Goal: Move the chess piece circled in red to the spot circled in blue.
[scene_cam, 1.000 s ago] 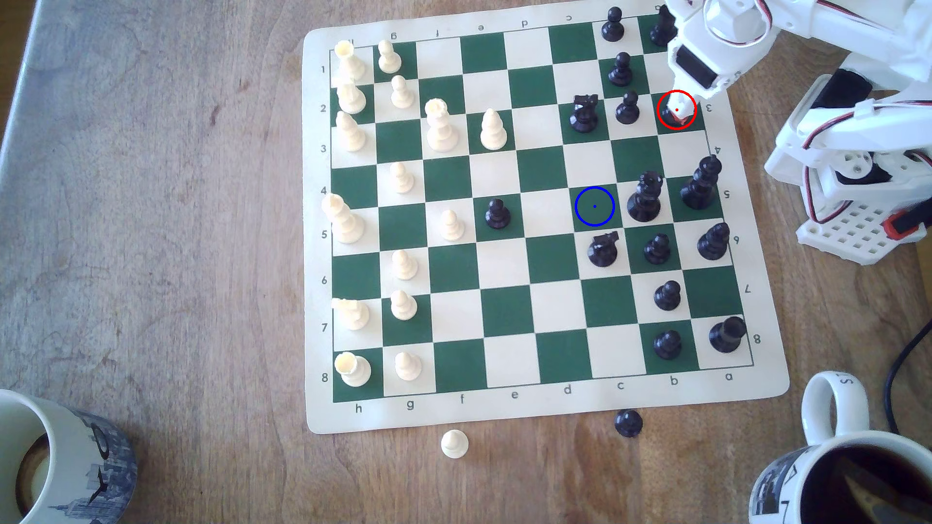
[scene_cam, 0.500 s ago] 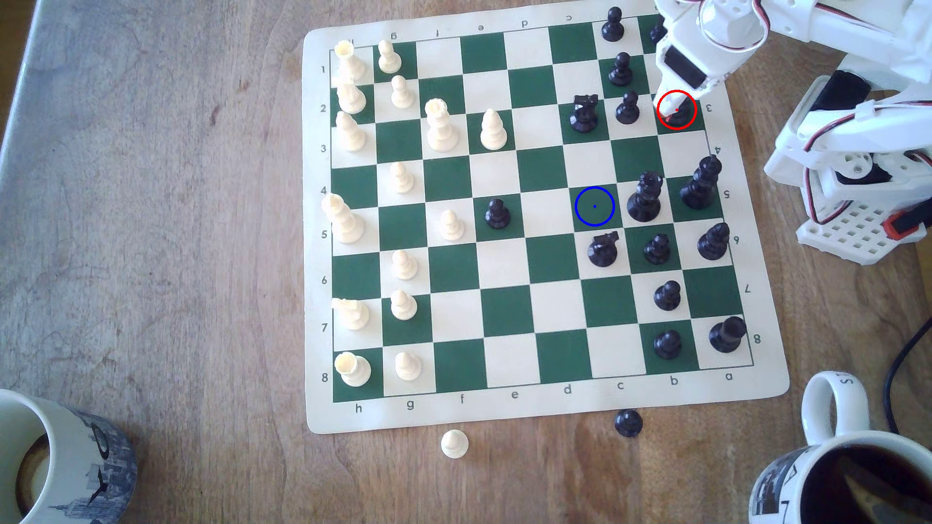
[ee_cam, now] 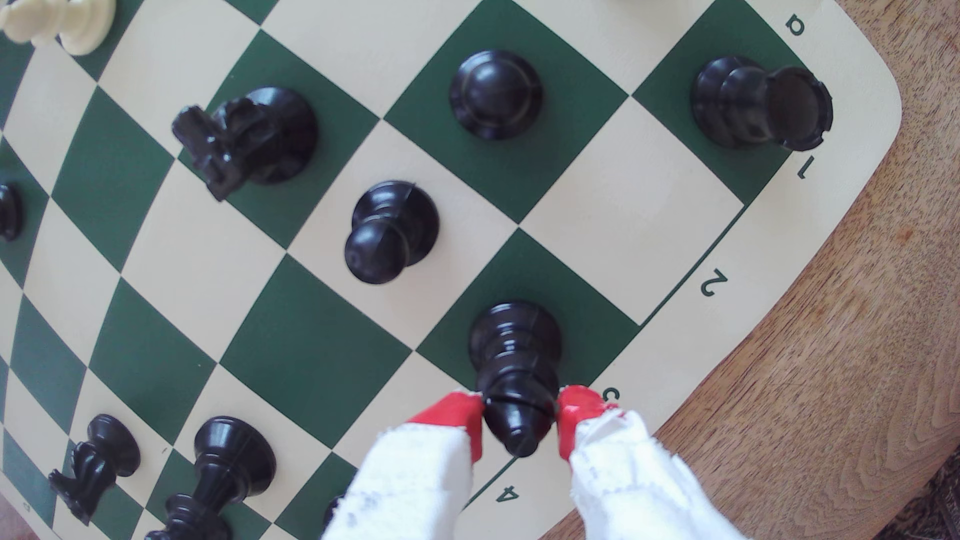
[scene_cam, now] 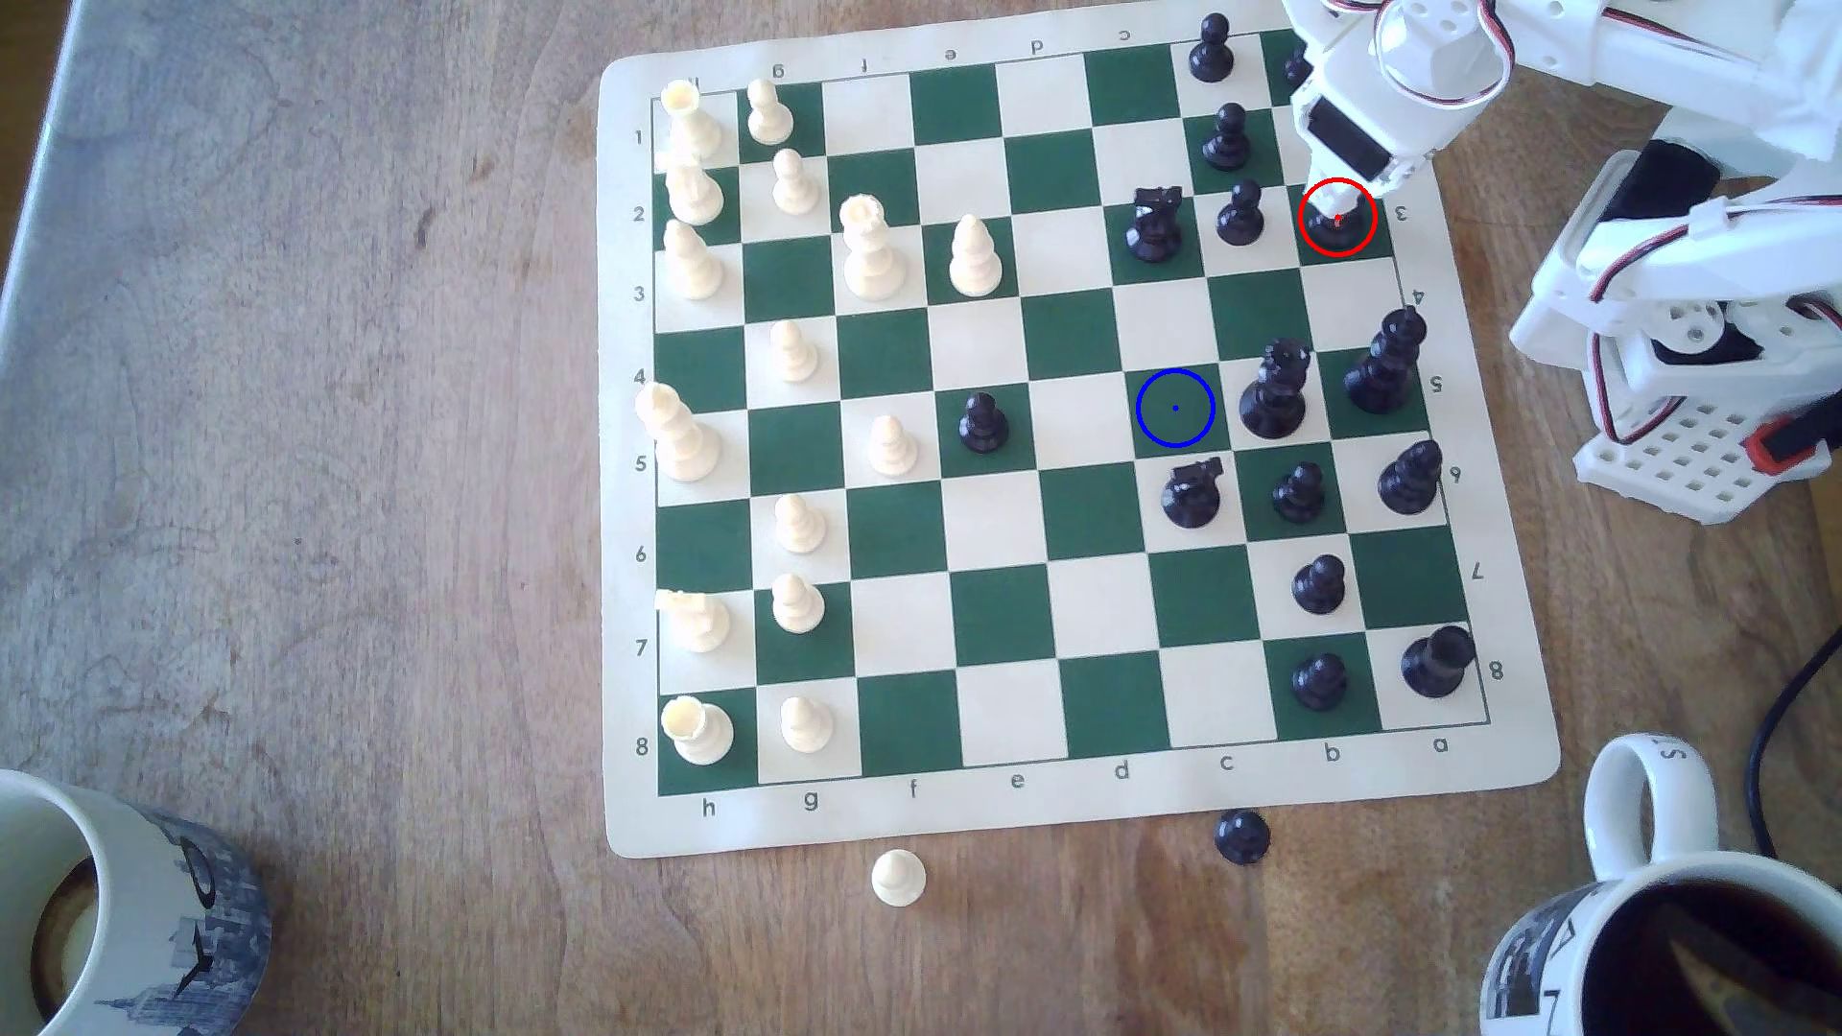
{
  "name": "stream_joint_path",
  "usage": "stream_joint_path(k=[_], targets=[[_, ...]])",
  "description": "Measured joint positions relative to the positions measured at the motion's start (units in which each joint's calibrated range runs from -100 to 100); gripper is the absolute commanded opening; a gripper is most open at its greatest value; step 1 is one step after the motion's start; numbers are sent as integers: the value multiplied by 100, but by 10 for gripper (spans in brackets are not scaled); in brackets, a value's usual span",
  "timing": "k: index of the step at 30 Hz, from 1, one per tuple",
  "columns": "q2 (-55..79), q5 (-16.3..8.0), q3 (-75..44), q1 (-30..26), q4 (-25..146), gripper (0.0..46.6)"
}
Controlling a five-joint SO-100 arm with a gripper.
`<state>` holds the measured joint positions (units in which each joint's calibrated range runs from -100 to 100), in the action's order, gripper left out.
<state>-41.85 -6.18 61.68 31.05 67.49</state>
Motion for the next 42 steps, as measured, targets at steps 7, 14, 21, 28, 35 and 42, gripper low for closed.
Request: stream_joint_path(k=[7, 14, 21, 28, 35, 42], targets=[[0, 0, 0, -125, -24, 65], [25, 0, 0, -125, -24, 15], [25, 49, -9, -37, 24, 3], [-142, 200, -777, 243, 837, 3], [-503, 200, -1997, -81, 1745, 3], [-528, -63, -2286, -1003, 1657, 3]])
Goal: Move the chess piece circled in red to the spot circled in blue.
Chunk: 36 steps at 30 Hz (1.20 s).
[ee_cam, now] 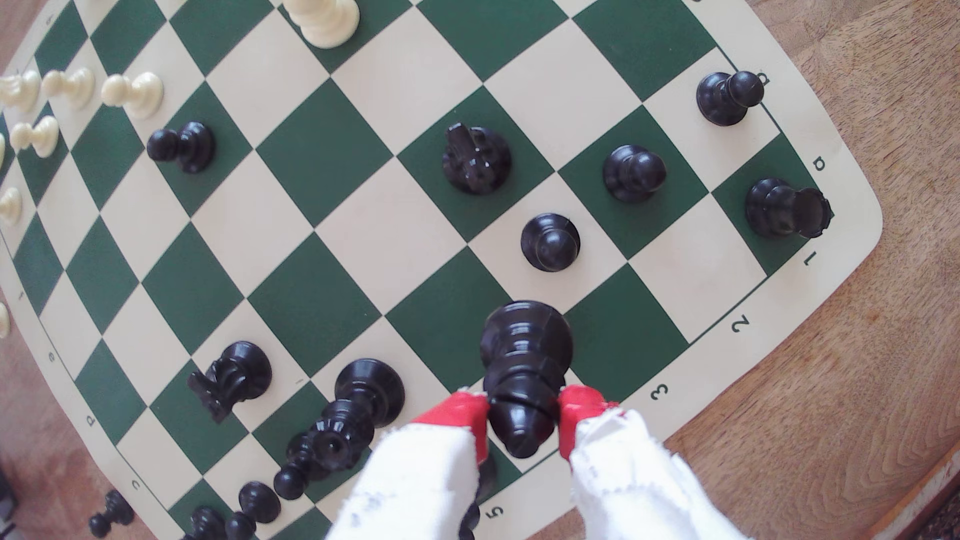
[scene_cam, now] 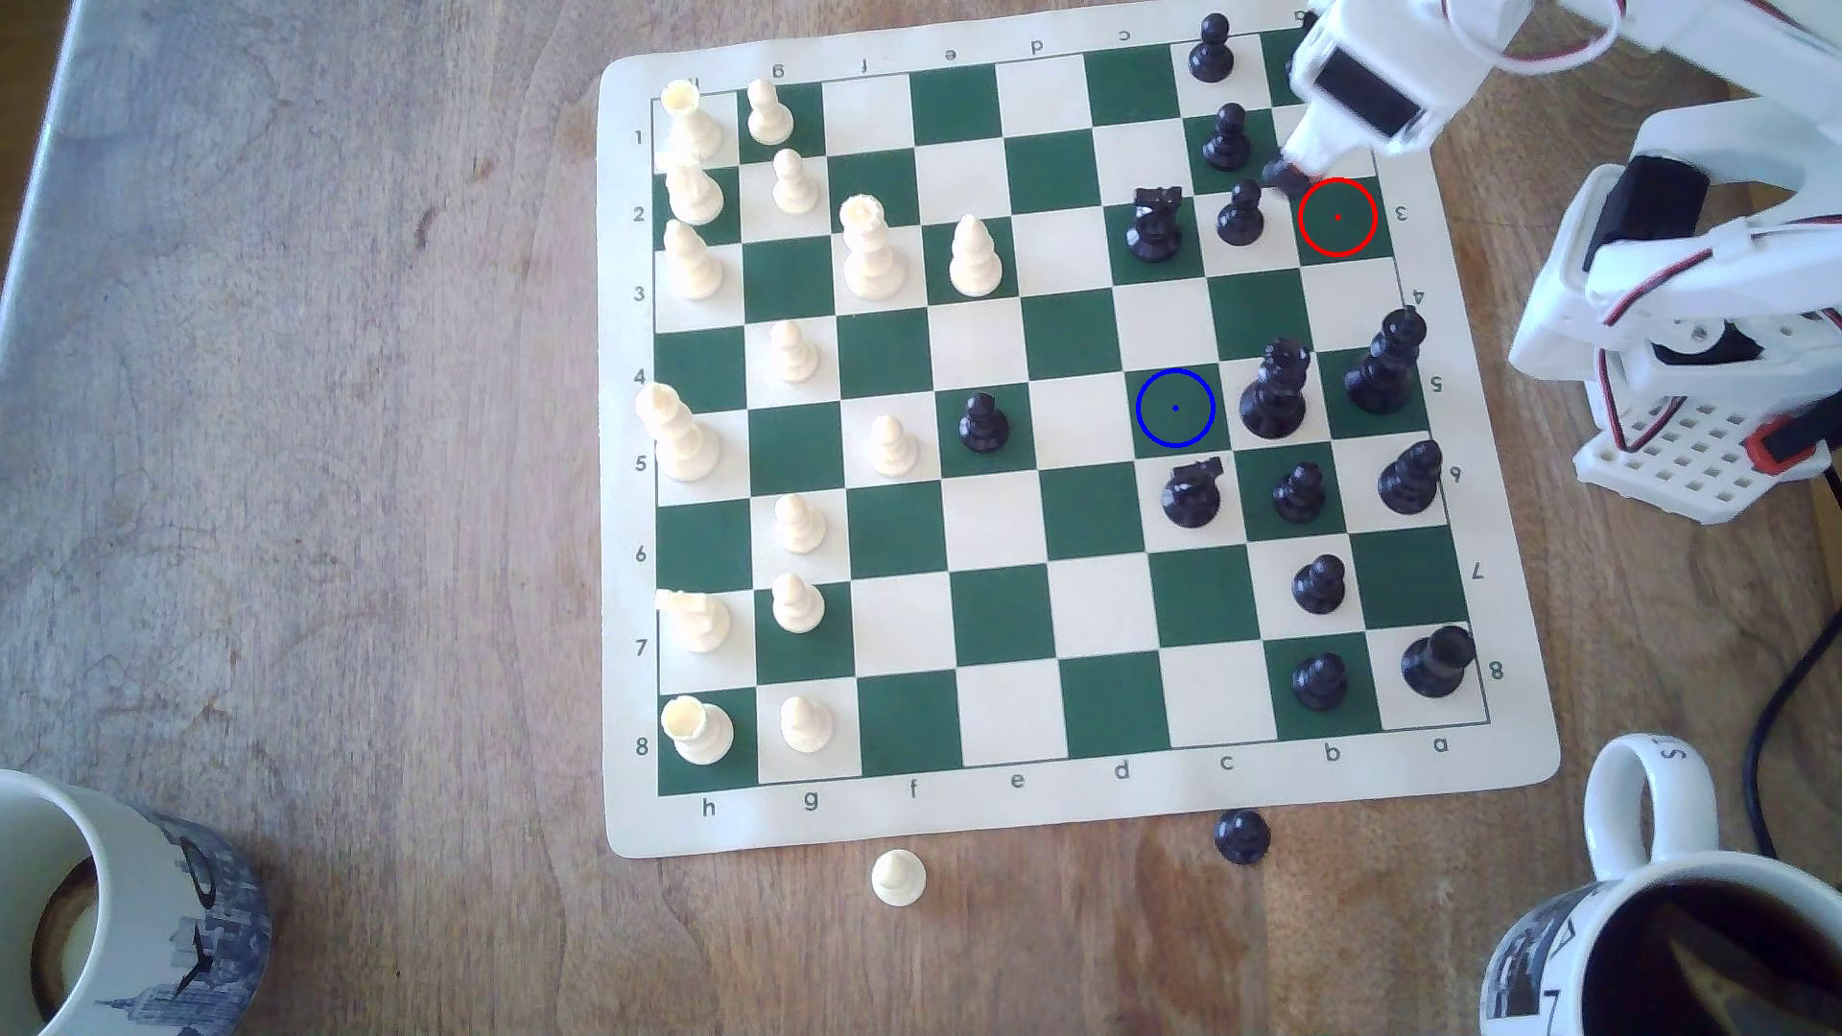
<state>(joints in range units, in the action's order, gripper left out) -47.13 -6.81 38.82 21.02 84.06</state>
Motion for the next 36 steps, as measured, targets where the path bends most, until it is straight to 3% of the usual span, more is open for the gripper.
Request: stream_joint_path(k=[6, 7, 12, 25, 36], targets=[[461, -249, -9, -811, -470, 3], [603, -259, -9, -1158, -582, 3], [1098, -347, -9, -1615, -988, 3], [1885, -371, 90, -2094, -1538, 3], [2237, -371, 461, -2065, -1944, 3]])
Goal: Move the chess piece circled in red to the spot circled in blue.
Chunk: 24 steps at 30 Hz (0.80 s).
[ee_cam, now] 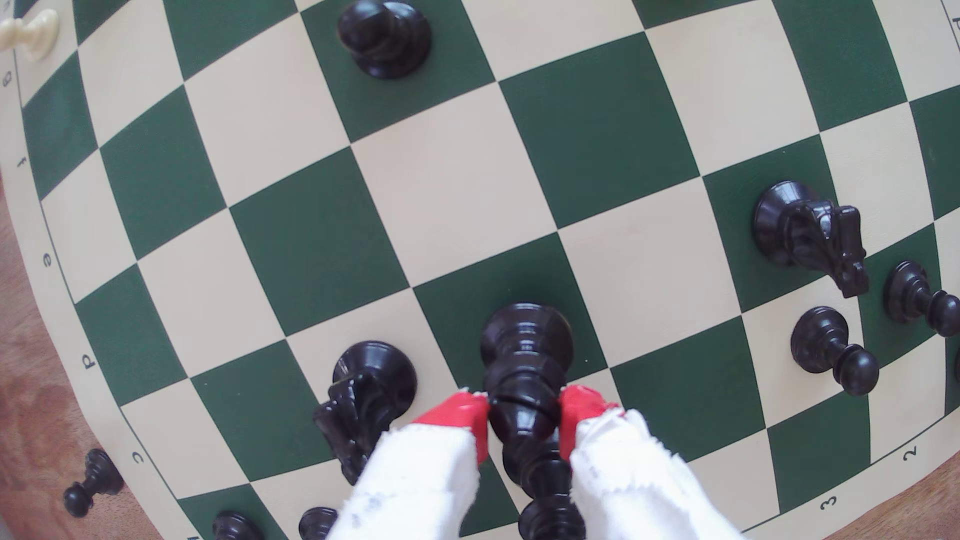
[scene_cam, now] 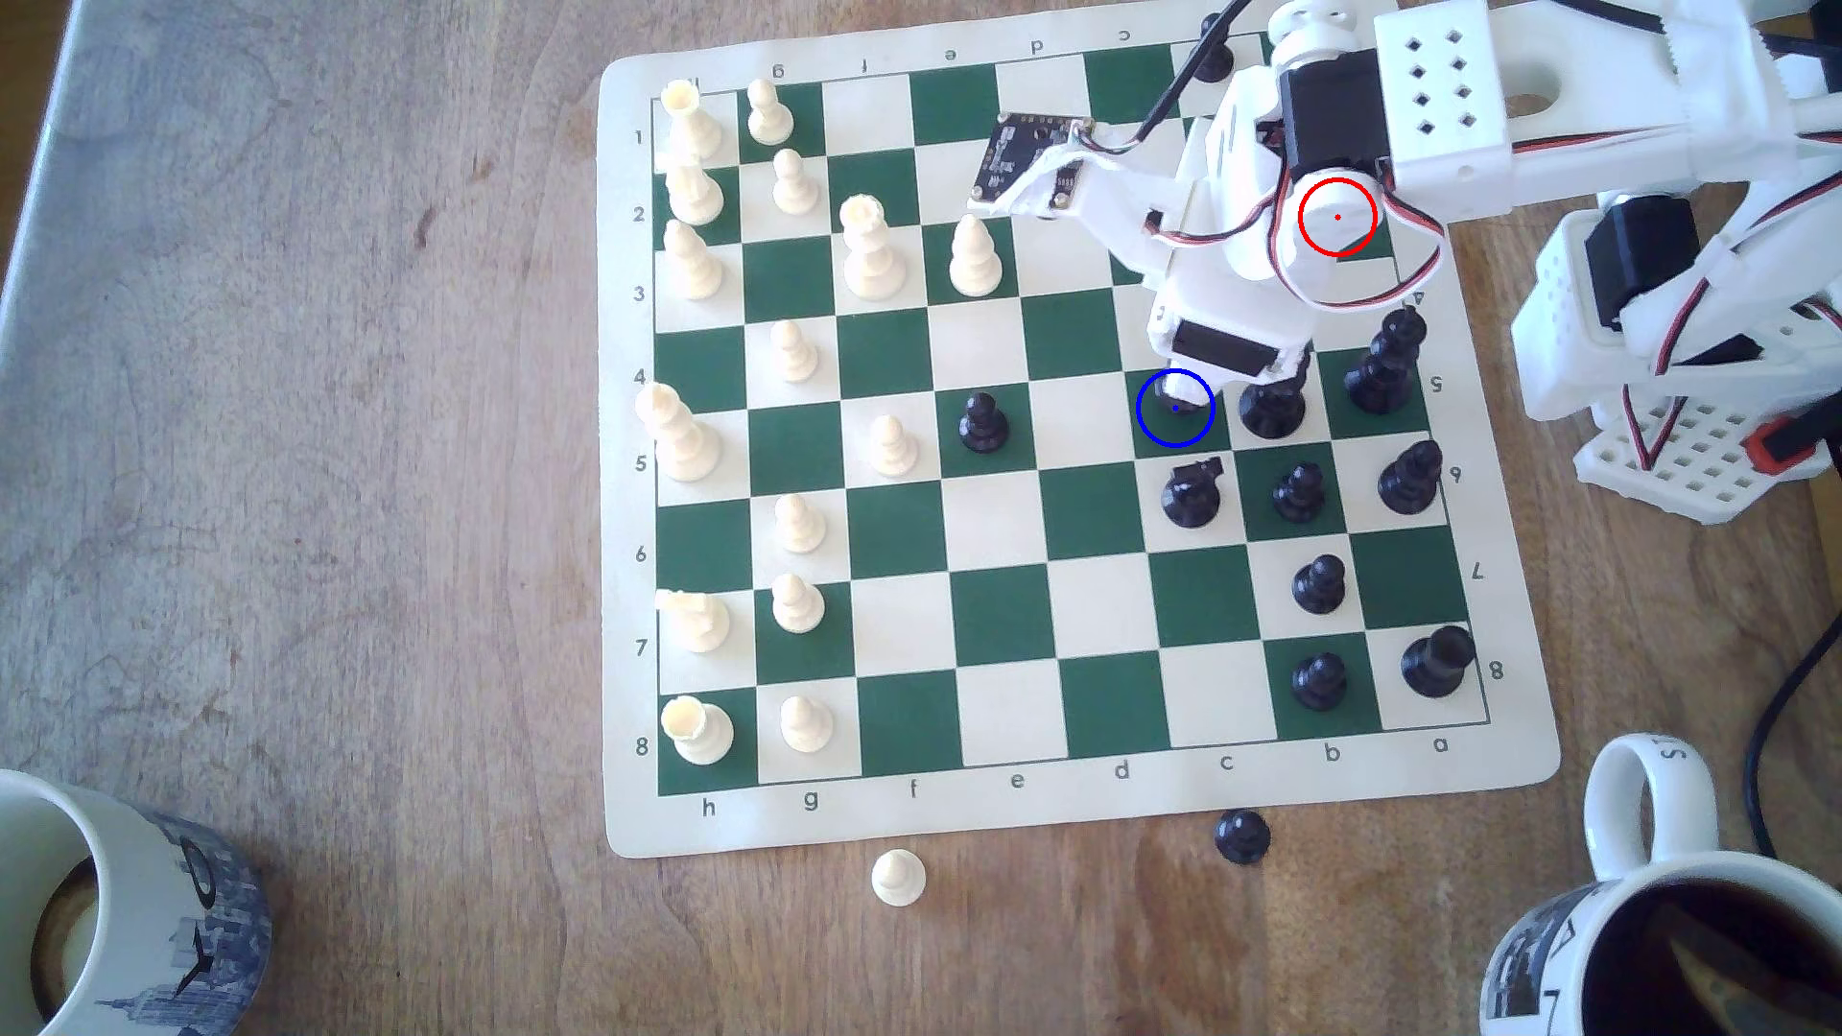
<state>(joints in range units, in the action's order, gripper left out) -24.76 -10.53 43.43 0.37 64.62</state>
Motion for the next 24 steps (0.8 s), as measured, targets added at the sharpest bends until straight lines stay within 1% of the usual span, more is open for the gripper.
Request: stream_joint_path(k=[13, 24], targets=[[218, -20, 108, -125, -223, 3], [377, -49, 127, -118, -335, 3]])
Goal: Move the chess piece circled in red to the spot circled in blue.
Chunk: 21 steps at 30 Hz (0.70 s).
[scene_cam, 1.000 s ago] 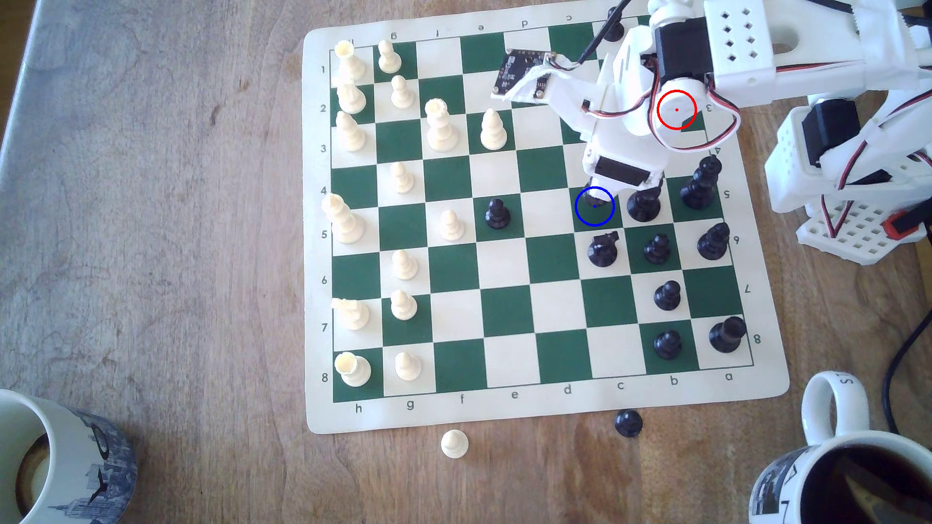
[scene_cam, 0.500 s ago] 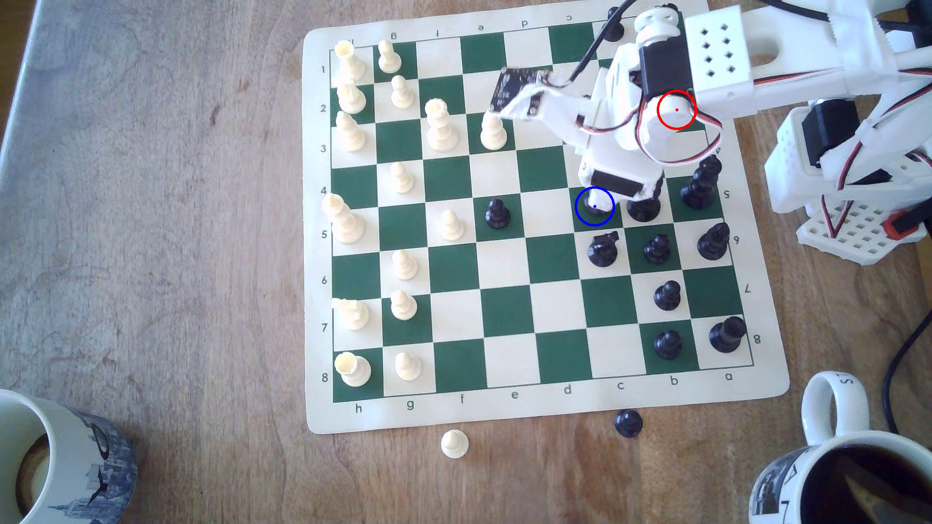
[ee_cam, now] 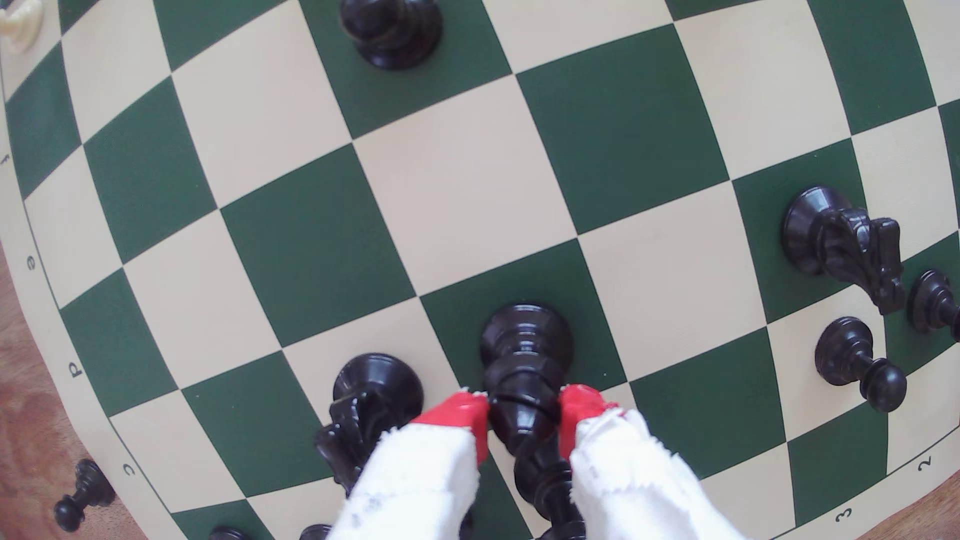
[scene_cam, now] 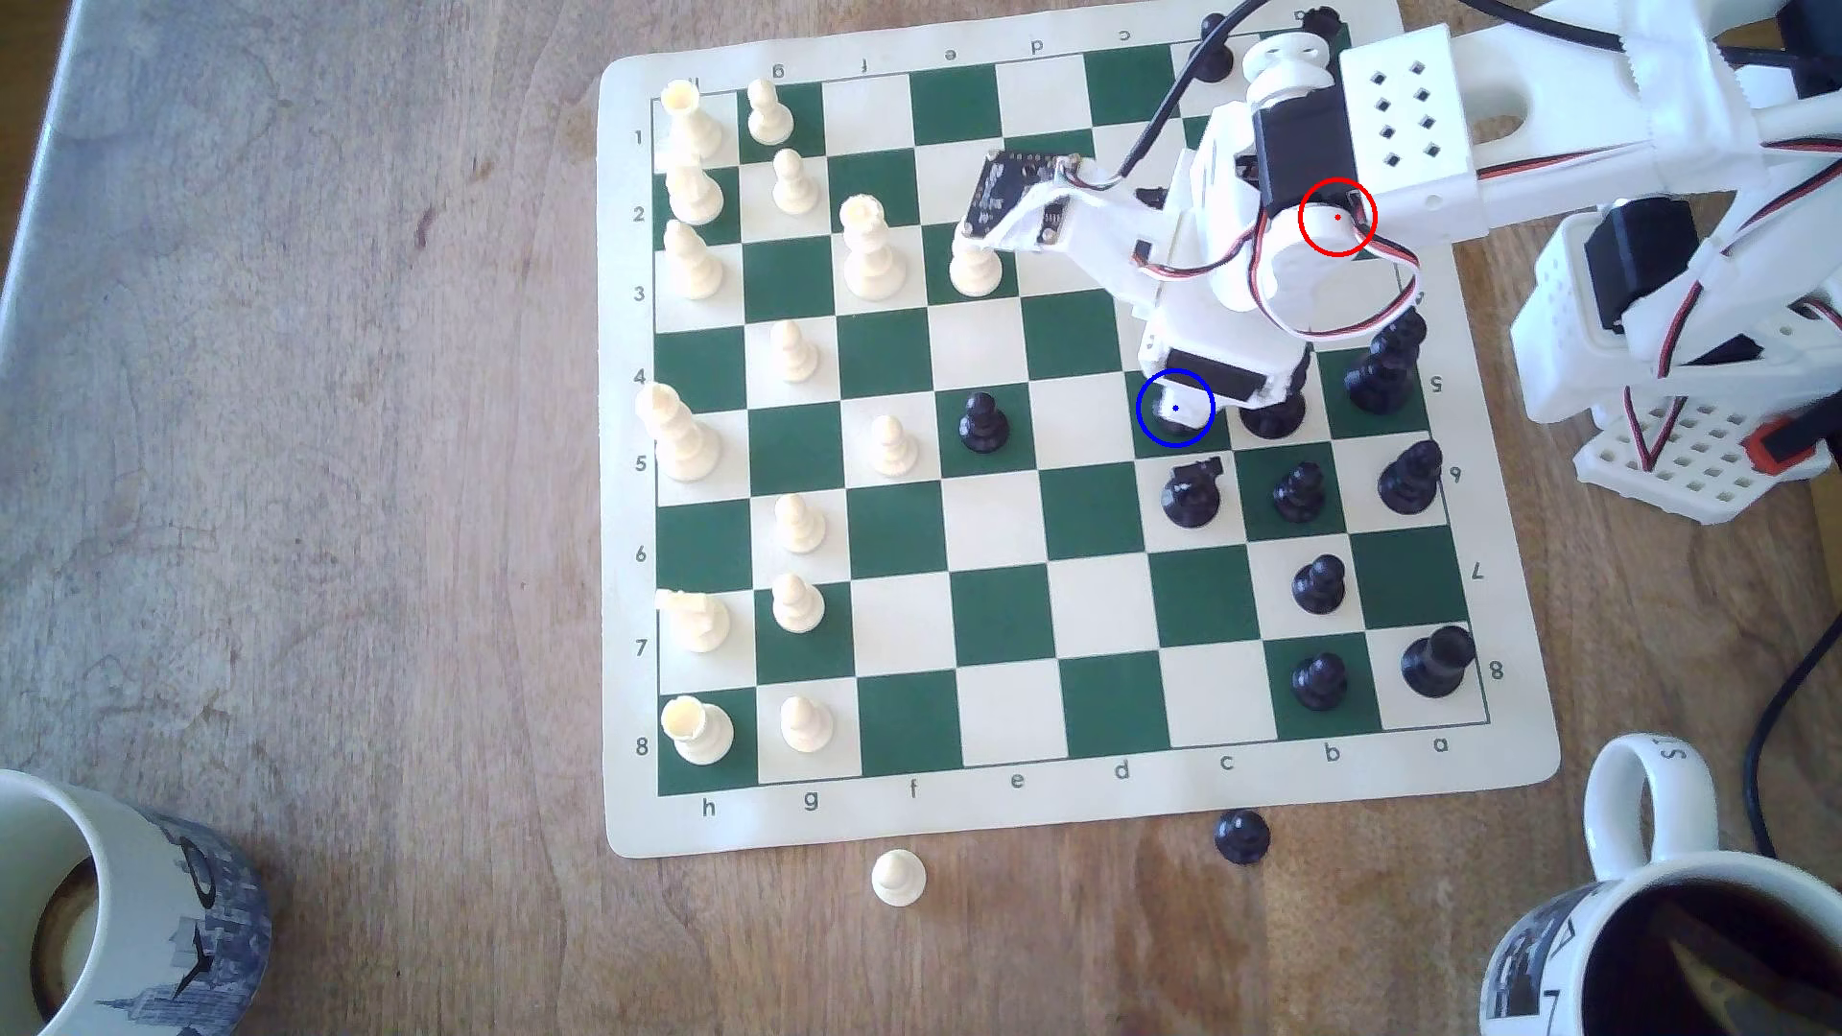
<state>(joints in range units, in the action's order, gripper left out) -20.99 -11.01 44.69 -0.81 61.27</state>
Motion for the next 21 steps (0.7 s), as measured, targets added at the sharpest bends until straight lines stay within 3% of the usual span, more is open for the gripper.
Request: stream_joint_path(k=[3, 13, 20, 21], targets=[[0, 0, 27, 7, -40, 5], [0, -10, 108, 15, -40, 201], [-670, 5, 362, 406, -199, 229], [-804, 5, 389, 472, -263, 211]])
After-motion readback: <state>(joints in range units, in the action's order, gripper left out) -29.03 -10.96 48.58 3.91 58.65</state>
